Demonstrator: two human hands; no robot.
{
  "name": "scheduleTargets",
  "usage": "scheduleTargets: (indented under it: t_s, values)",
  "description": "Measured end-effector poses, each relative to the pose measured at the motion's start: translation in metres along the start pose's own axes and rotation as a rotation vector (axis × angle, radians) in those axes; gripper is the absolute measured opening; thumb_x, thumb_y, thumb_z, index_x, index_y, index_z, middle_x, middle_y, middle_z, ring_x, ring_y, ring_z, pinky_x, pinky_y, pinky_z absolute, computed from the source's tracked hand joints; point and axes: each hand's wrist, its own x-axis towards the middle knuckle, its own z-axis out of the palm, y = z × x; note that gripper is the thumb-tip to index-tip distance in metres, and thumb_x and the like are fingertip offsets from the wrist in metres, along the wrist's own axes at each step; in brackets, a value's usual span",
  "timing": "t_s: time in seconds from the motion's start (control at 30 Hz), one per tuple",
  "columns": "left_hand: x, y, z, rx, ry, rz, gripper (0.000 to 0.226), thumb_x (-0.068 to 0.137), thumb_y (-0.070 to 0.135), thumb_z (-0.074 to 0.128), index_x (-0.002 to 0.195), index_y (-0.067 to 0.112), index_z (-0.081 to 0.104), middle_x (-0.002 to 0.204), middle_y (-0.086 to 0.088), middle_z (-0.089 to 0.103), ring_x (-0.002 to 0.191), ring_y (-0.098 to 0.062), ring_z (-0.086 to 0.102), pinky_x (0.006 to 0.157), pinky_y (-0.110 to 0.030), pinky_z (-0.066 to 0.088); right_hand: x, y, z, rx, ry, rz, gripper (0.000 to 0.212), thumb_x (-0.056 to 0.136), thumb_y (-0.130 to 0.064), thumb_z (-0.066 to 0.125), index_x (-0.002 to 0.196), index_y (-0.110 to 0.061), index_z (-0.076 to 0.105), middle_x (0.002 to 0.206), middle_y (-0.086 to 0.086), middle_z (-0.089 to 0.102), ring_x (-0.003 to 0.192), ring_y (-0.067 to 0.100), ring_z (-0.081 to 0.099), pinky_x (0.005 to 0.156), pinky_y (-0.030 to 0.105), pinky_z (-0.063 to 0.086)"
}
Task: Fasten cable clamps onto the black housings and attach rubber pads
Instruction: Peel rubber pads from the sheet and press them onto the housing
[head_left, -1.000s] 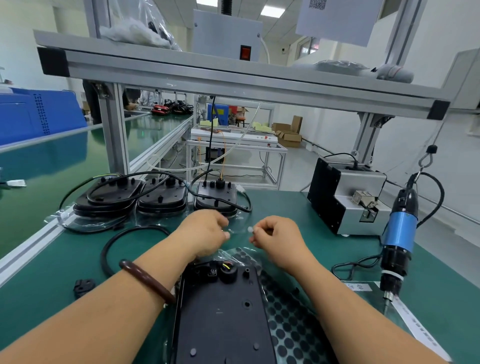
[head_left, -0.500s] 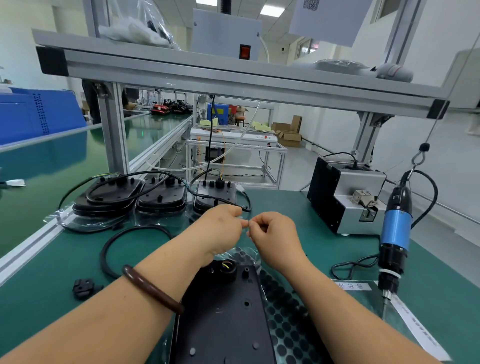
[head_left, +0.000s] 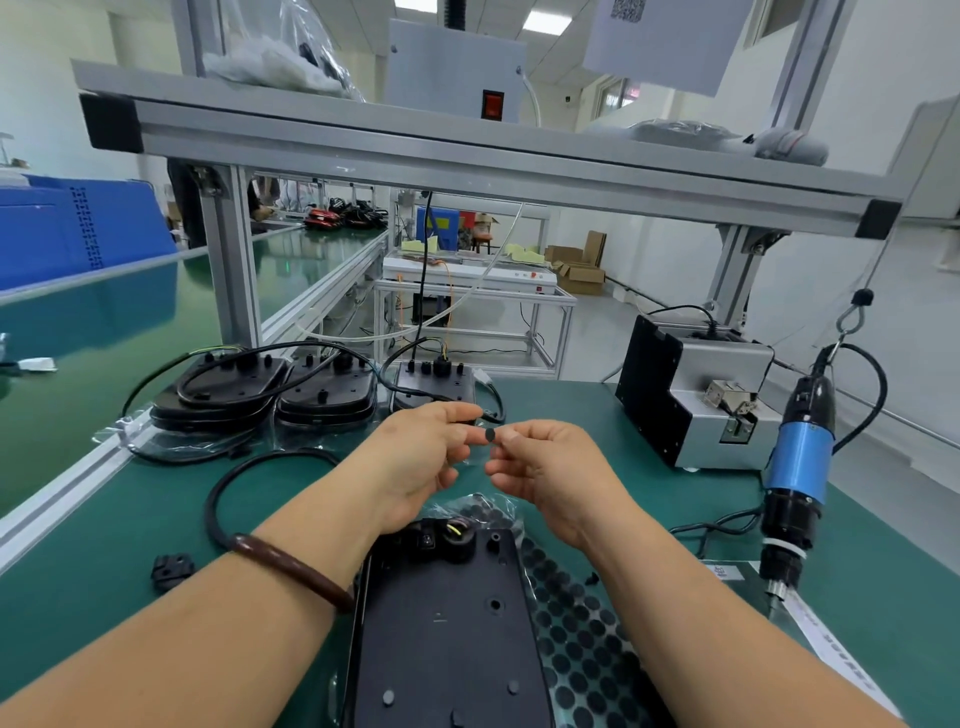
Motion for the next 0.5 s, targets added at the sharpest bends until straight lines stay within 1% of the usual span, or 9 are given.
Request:
scheduleTargets:
  t_s: [0.1,0.2,0.3,0.4,0.5]
  values:
    - [0.0009,0.0006,-0.0002,0.023,0.006,0.01,0.029,0.094,0.0,0.045,0.105,0.019,0.063,0.093,0.0,0.067,0.066,-0.007,0.047,0.057,-0.021,0.039,-0.001,-0.0018,0.0,-0.008,-0.019,-0.01,0.013,0.095,-0.006,0.056,0.086,0.0,0.064,0.067,0.006,0.061,0.055,0.01,0.06,0.053,0.02,0.052]
    - [0.0005,0.0007,-0.0011,0.047,-0.002,0.013,0.029,0.094,0.0,0.044,0.105,0.02,0.063,0.094,0.0,0.067,0.067,-0.007,0.046,0.058,-0.022,0.038,-0.0013,-0.0025,-0.0001,-0.054,-0.019,-0.034,0.012,0.094,-0.007,0.059,0.084,-0.002,0.063,0.065,0.005,0.059,0.054,0.01,0.058,0.054,0.021,0.052]
    - [-0.0016,0.0013,-0.002,0.066,-0.015,0.012,0.031,0.094,0.0,0.043,0.106,0.02,0.062,0.101,-0.003,0.069,0.069,-0.009,0.045,0.059,-0.023,0.038,-0.0014,-0.0021,-0.0006,-0.15,-0.017,-0.073,0.015,0.093,-0.009,0.061,0.079,-0.004,0.062,0.064,0.005,0.057,0.055,0.011,0.054,0.055,0.022,0.05]
    - [-0.0033,0.0006,-0.0026,0.087,-0.026,0.017,0.033,0.094,-0.001,0.041,0.107,0.019,0.063,0.106,-0.004,0.069,0.072,-0.01,0.045,0.06,-0.023,0.038,-0.0021,-0.0018,-0.0002,-0.258,-0.01,-0.122,0.019,0.093,-0.009,0.059,0.074,-0.009,0.06,0.063,0.003,0.056,0.054,0.008,0.053,0.052,0.018,0.046]
    - [-0.002,0.0,-0.0033,0.139,-0.018,0.043,0.035,0.094,-0.001,0.04,0.115,0.018,0.06,0.11,0.001,0.068,0.078,-0.009,0.049,0.063,-0.023,0.038,-0.0041,-0.0042,0.0012,-0.405,0.02,-0.184,0.022,0.093,-0.011,0.058,0.071,-0.014,0.059,0.061,0.0,0.056,0.054,0.008,0.049,0.051,0.016,0.043]
